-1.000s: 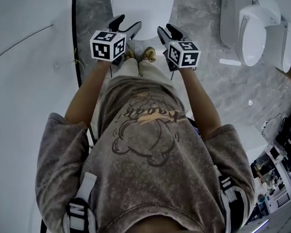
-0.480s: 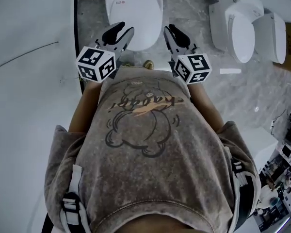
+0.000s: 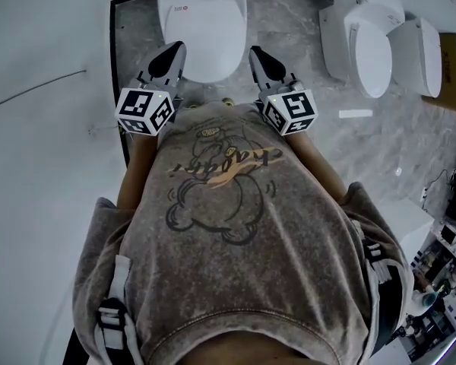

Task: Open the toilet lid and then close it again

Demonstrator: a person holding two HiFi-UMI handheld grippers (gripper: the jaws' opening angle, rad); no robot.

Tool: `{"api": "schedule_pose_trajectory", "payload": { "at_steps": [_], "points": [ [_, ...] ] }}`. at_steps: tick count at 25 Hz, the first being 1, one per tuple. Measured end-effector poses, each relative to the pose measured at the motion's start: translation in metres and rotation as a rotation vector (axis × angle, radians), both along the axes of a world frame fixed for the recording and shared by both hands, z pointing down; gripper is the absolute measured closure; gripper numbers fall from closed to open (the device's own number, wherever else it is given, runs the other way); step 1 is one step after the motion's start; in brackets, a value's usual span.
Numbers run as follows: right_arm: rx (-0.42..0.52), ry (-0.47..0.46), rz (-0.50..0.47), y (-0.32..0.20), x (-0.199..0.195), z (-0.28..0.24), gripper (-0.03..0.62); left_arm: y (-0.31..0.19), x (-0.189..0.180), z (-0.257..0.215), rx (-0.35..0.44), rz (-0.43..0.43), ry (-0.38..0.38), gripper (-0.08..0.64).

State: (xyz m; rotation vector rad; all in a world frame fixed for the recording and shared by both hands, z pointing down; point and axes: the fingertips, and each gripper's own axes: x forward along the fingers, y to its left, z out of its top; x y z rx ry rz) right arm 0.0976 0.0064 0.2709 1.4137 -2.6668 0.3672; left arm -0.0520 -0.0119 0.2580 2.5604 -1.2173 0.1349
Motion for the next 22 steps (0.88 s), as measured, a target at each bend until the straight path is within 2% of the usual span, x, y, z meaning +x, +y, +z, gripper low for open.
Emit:
{"api": "schedule_pose_trajectory", "payload": {
  "at_steps": [22],
  "points": [
    [0.008, -0.013, -0.001, -0.014, -0.004, 0.001, 0.565, 0.000, -0.021, 0.011, -0.029, -0.076, 0.006, 0.551]
  ]
}}
